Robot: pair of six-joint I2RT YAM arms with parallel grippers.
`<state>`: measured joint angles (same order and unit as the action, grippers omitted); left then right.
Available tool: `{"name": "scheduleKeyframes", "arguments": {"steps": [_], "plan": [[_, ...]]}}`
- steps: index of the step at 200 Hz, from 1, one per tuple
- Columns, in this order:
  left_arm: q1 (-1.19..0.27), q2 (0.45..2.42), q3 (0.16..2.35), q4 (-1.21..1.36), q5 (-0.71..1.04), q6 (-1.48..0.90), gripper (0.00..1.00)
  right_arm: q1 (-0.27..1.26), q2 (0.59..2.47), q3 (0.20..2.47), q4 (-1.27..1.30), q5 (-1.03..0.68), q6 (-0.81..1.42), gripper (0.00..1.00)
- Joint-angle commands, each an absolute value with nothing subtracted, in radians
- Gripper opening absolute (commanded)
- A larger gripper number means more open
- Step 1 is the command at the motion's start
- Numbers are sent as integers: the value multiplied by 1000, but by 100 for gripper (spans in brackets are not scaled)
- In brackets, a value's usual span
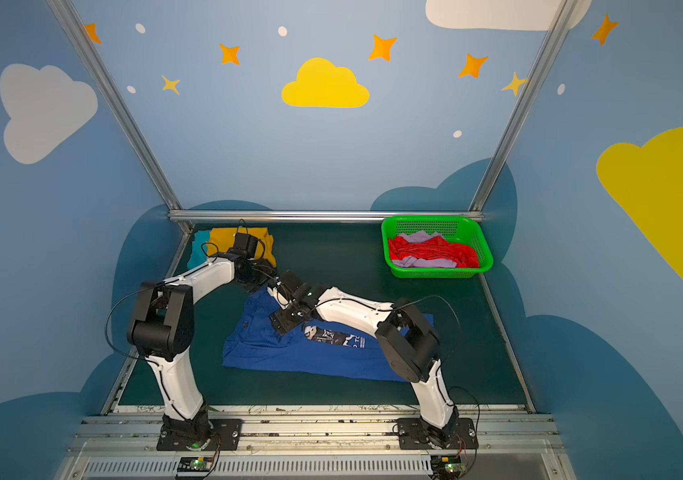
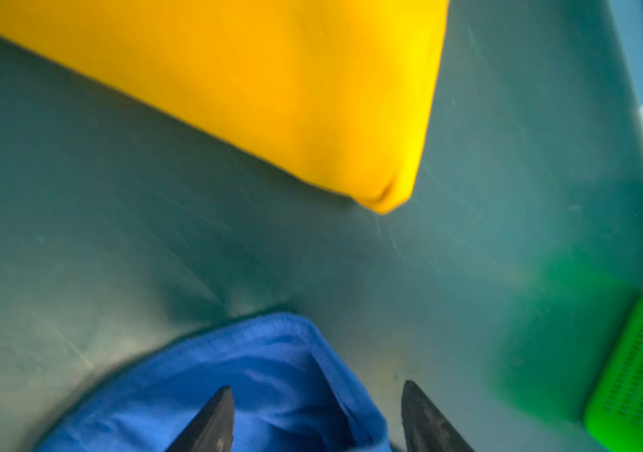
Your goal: Fold and stack the t-shirts
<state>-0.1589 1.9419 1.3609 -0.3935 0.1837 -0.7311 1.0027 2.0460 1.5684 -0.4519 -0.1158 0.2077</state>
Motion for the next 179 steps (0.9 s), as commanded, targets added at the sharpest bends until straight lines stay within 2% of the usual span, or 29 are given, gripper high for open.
{"name": "scheduleKeyframes", "arguments": {"steps": [1, 36, 50, 58, 70, 77, 127, 179], "plan": [[-148, 1948, 1373, -368, 205, -742, 68, 1008, 2078, 1582, -492, -167, 189, 77], [-146, 2007, 1419, -352, 247, -745, 64, 1029, 2114, 1560, -453, -183, 190, 77], [-148, 2023, 1434, -341, 257, -751, 62, 1037, 2136, 1571, -439, -181, 197, 70], [-147, 2031, 1442, -338, 262, -754, 62, 1038, 2146, 1578, -431, -177, 207, 55], [-148, 2042, 1460, -337, 271, -755, 62, 1036, 2158, 1594, -429, -173, 219, 15], [-147, 2047, 1471, -343, 270, -752, 62, 1037, 2162, 1608, -437, -166, 223, 0], [-140, 1985, 1461, -406, 228, -744, 61, 1039, 2064, 1651, -557, -198, 169, 0], [-134, 1859, 1385, -498, 131, -773, 62, 1057, 1907, 1554, -645, -256, 140, 0]]}}
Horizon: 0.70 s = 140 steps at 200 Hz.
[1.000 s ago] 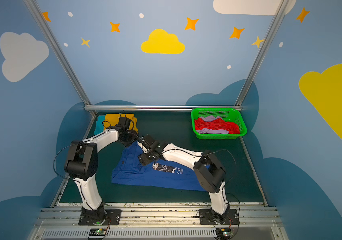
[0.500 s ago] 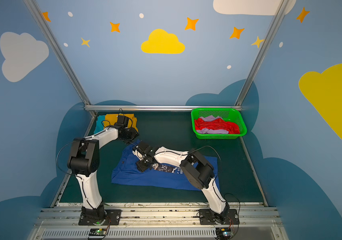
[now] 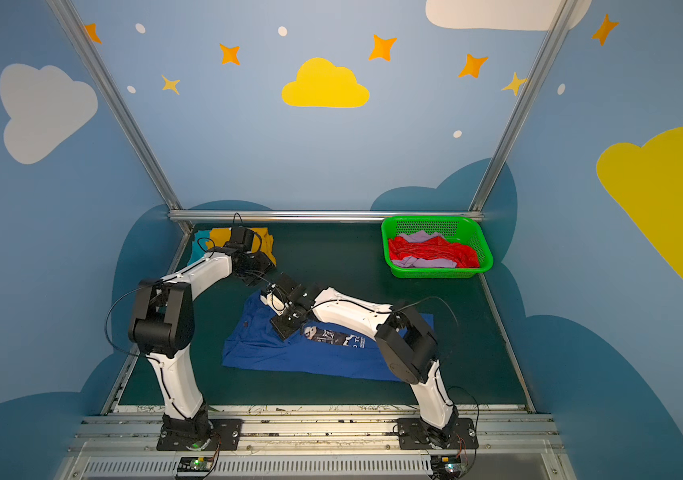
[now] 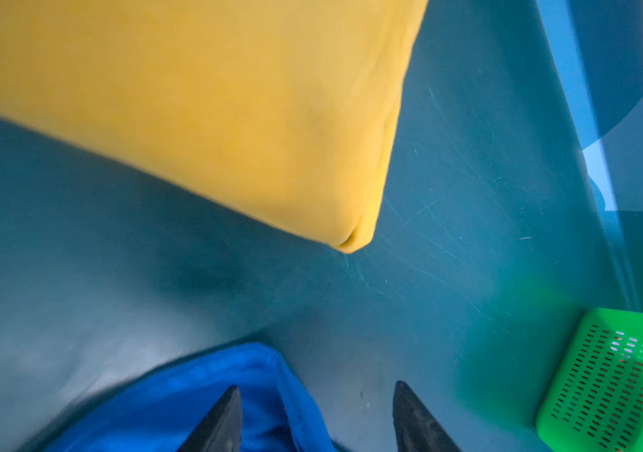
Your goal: Fold and stack the t-shirts
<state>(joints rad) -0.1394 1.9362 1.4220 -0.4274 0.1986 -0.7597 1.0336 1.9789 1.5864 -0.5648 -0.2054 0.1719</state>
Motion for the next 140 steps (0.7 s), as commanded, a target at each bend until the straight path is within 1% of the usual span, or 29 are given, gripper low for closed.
{"name": "scheduleKeyframes", "arguments": {"steps": [1, 37, 81, 99, 135, 140], "plan": [[-134, 1857, 1384, -499, 128, -774, 62, 1059, 1905, 1552, -647, -259, 138, 0], [-134, 1799, 1338, -551, 70, -778, 63, 1107, 1856, 1484, -715, -294, 113, 0], [-134, 1764, 1288, -574, 65, -782, 63, 1140, 1838, 1392, -730, -320, 120, 0], [-136, 1749, 1268, -585, 57, -782, 64, 1149, 1831, 1372, -722, -296, 125, 0], [-153, 1728, 1249, -614, 49, -770, 70, 1143, 1875, 1400, -699, -250, 142, 0], [-156, 1724, 1246, -618, 46, -766, 71, 1138, 1878, 1403, -700, -252, 147, 4]]}}
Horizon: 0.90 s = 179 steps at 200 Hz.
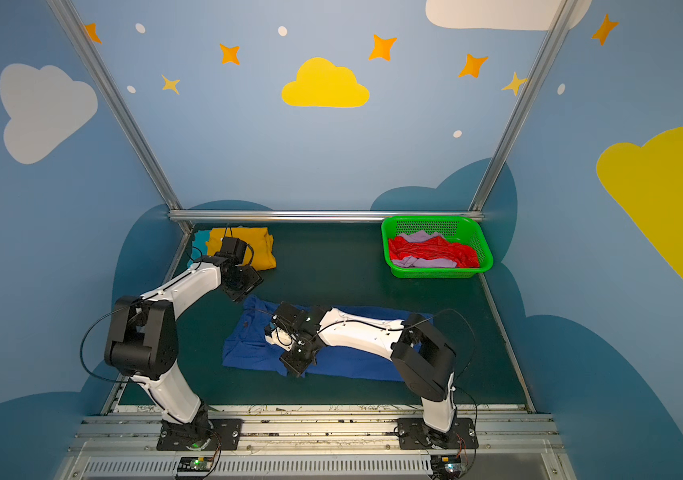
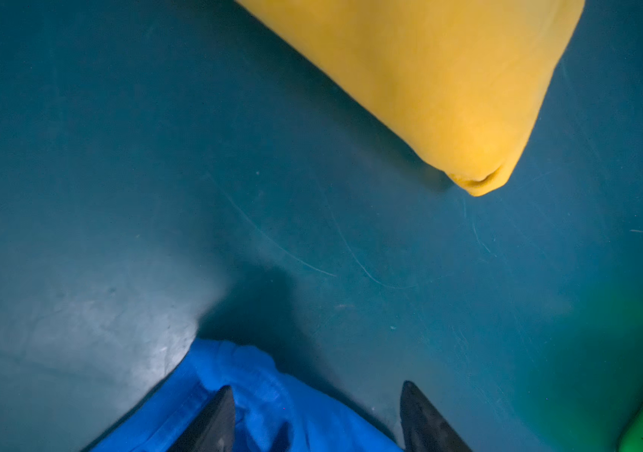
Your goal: Fold and stack the t-shirts
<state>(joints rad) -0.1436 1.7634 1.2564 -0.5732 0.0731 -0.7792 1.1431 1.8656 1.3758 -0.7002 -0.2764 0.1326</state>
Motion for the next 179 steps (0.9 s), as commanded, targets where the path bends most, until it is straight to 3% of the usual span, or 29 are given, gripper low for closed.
{"name": "scheduleKeyframes", "arguments": {"steps": [1, 21, 41, 63, 78, 93, 107, 139, 168, 179], "plan": [[-156, 1723, 1246, -618, 45, -764, 71, 1136, 1879, 1403, -699, -253, 148, 5], [-164, 1723, 1238, -629, 25, -747, 72, 1117, 1858, 1392, -690, -273, 180, 47], [-163, 1750, 1238, -605, 23, -735, 72, 1081, 1776, 1352, -690, -301, 226, 63], [-169, 1809, 1265, -586, 25, -728, 72, 993, 1626, 1249, -700, -283, 307, 67], [-178, 1847, 1289, -585, 14, -722, 71, 890, 1516, 1157, -743, -212, 379, 64], [-184, 1880, 1307, -583, 10, -716, 58, 732, 1423, 1060, -797, -163, 439, 57], [-187, 1905, 1320, -594, -3, -715, 44, 577, 1355, 983, -844, -112, 478, 56], [-187, 1918, 1315, -615, -31, -709, 36, 298, 1261, 886, -929, -51, 532, 69], [-183, 1905, 1299, -639, -77, -712, 5, 117, 1209, 815, -950, -30, 522, 77], [-176, 1895, 1287, -637, -86, -716, 4, 38, 1197, 793, -943, -44, 494, 78]]}}
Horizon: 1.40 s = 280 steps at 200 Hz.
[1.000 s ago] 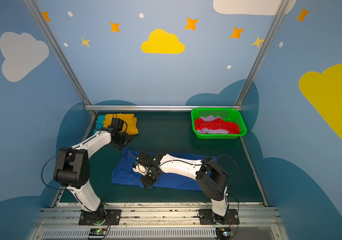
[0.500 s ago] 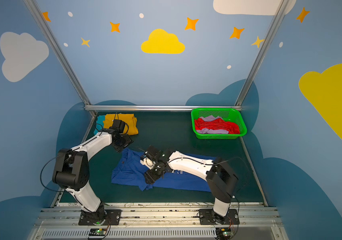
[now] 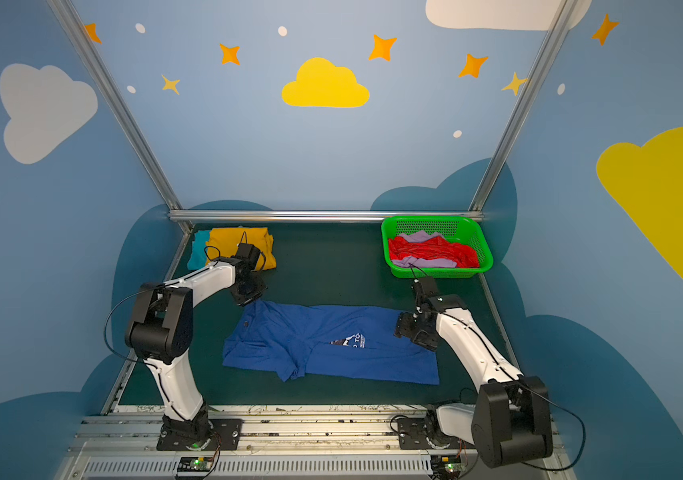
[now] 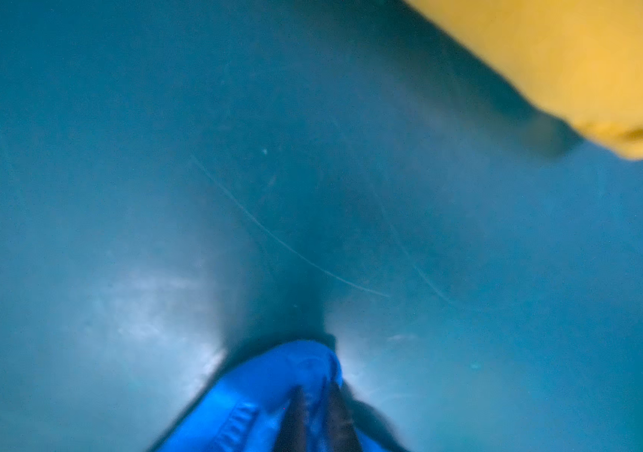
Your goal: Fold and stack the t-shirts
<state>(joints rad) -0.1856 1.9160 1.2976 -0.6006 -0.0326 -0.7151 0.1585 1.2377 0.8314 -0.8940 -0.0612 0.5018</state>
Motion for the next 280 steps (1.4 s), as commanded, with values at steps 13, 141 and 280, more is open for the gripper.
{"name": "scheduleKeyframes", "arguments": {"steps": [13, 141, 280], "plan": [[-162, 1883, 1271, -629, -96, -720, 4, -37, 1199, 781, -934, -67, 471, 78], [-134, 1867, 1255, -612, -75, -718, 5, -69, 1449, 816, -717, -265, 568, 42], [-121, 1891, 1267, -605, -66, -721, 4, -148, 1296, 862, -953, -54, 514, 0]]}}
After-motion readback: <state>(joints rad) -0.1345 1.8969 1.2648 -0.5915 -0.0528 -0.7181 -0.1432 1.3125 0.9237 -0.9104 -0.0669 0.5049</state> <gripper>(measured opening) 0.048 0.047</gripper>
